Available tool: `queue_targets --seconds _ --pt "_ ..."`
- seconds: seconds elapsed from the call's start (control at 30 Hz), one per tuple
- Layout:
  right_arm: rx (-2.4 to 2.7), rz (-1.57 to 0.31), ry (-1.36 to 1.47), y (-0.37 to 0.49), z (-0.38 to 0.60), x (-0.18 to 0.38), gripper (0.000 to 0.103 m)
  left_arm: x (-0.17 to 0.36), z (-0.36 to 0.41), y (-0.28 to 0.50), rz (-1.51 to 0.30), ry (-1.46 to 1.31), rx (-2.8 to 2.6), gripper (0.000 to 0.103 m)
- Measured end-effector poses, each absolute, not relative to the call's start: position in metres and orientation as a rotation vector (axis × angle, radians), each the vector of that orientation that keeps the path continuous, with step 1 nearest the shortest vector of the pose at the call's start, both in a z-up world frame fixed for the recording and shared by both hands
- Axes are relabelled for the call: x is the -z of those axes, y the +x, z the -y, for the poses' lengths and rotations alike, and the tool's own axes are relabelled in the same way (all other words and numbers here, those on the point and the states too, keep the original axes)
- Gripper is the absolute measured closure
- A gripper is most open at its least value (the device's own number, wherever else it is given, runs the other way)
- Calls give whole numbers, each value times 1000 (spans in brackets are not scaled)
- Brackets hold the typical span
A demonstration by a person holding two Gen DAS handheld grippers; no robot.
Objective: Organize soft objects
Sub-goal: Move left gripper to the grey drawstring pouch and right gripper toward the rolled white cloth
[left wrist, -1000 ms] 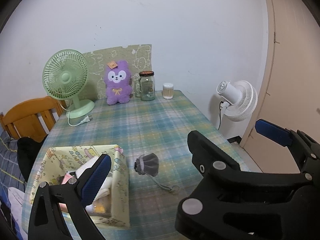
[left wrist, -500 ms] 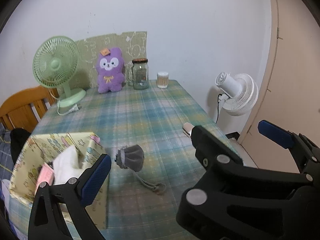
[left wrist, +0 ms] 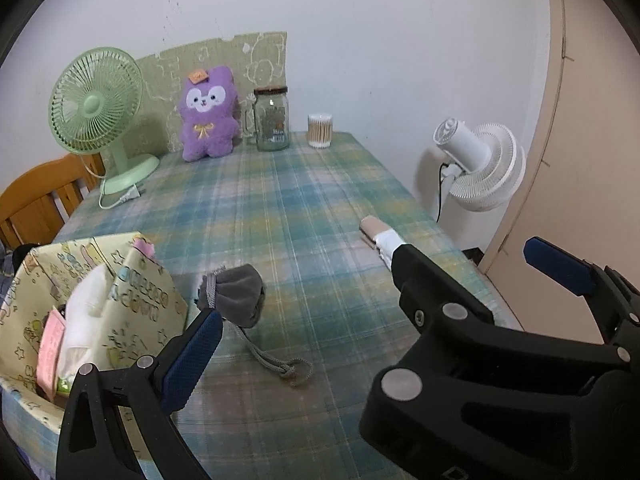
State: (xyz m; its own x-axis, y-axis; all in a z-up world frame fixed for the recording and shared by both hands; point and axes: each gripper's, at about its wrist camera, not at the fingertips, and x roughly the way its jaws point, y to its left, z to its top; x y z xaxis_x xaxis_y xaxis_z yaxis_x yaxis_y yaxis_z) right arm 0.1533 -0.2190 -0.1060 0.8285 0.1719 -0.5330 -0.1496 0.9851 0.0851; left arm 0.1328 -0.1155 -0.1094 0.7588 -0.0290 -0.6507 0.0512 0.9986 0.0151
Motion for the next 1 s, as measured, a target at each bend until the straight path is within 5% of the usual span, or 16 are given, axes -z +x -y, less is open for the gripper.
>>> queue_targets --seconds 0.77,1.0 --pt "-158 -701 58 200 205 159 1 161 93 174 -820 25 -102 1" --pt "-158 -724 56 211 202 166 1 168 86 186 -832 13 -120 12"
